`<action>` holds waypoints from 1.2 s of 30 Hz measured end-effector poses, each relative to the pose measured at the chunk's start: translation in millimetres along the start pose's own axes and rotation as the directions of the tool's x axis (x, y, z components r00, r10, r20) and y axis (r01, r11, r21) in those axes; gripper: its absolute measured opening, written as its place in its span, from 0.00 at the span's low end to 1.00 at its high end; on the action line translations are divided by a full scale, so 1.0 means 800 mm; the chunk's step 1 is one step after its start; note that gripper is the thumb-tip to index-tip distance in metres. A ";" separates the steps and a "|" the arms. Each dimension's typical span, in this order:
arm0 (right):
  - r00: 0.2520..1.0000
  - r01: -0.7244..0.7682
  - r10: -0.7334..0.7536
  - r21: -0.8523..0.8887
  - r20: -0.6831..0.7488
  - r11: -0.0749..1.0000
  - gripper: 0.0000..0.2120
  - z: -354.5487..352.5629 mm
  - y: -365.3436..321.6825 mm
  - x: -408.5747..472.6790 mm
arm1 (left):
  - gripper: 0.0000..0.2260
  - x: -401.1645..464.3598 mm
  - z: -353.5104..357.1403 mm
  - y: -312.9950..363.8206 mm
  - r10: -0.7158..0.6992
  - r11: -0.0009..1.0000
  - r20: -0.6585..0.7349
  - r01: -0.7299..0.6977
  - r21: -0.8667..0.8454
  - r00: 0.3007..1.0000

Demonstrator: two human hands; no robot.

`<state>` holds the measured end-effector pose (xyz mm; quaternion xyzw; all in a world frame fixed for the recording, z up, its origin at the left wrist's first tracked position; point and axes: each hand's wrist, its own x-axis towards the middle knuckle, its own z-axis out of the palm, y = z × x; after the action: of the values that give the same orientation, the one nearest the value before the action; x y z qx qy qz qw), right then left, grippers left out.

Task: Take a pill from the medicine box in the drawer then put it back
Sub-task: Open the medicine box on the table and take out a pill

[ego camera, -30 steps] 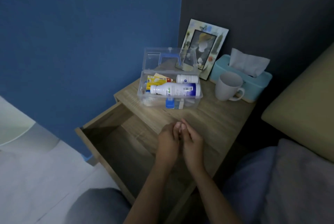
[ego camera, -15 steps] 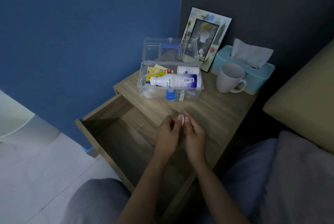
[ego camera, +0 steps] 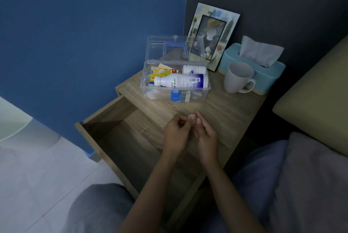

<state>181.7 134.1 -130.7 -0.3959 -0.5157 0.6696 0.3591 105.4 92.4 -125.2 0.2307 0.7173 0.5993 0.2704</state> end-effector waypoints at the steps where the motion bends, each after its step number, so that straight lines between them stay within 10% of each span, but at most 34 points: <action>1: 1.000 -0.004 0.004 0.002 0.015 1.000 0.16 -0.003 0.000 0.003 | 0.09 0.002 0.000 0.002 0.003 1.000 0.005 -0.003 0.011 1.000; 19: 0.988 -0.001 0.014 -0.084 0.156 0.996 0.19 -0.038 -0.005 0.022 | 0.12 0.026 -0.014 0.017 -0.193 0.974 0.232 0.157 0.165 0.953; 36: 0.990 0.040 -0.028 -0.085 0.137 0.996 0.20 -0.053 -0.010 0.029 | 0.25 0.031 0.007 0.030 -0.190 0.910 0.120 0.129 0.395 0.974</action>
<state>210.4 173.9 -133.3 -0.3560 -0.5744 0.6653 0.3172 90.8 116.6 -104.8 0.2658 0.8139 0.4030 0.3234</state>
